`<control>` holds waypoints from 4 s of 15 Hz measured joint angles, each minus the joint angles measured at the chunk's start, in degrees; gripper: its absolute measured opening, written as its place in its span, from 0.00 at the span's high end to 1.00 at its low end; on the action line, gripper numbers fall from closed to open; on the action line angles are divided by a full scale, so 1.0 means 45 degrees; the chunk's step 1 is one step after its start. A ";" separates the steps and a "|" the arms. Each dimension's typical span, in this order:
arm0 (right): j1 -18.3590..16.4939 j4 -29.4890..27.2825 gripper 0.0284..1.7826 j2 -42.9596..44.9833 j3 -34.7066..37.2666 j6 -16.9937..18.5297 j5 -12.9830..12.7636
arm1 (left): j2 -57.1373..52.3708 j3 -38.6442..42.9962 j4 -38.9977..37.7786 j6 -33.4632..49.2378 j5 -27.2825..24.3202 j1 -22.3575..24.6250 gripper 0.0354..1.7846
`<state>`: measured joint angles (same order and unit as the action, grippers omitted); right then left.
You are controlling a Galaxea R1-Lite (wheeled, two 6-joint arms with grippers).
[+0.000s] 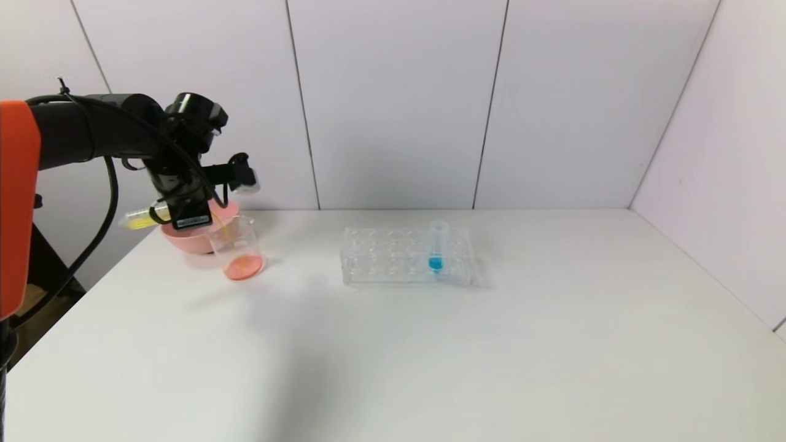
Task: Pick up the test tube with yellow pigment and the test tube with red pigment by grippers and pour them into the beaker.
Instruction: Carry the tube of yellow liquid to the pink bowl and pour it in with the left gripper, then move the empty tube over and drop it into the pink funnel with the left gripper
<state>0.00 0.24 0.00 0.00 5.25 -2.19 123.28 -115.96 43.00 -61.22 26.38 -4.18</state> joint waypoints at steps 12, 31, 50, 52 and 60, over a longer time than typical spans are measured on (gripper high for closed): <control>0.0000 0.0000 0.04 0.0000 0.0000 0.0000 0.0000 | 0.0024 0.0000 0.0864 -0.0255 0.2473 -0.0918 0.74; 0.0000 0.0000 0.04 0.0000 0.0000 0.0000 0.0000 | -0.1617 0.0593 -0.0271 0.5356 -0.0656 -0.0301 0.74; 0.0000 0.0000 0.04 0.0000 0.0000 -0.0005 0.0000 | -0.3050 1.0413 -1.9288 1.4816 -0.0222 0.0482 0.74; 0.0000 0.0005 0.04 0.0000 0.0000 0.0000 0.0000 | -0.2202 0.9771 -1.9464 1.4835 -0.0260 0.0740 0.74; 0.0000 0.0000 0.04 0.0000 0.0000 0.0000 0.0000 | 0.1268 0.6339 -1.9678 1.4694 -0.0398 0.1842 0.74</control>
<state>0.00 0.24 0.00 0.00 5.25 -2.19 128.99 -87.43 -45.56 4.90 24.59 4.11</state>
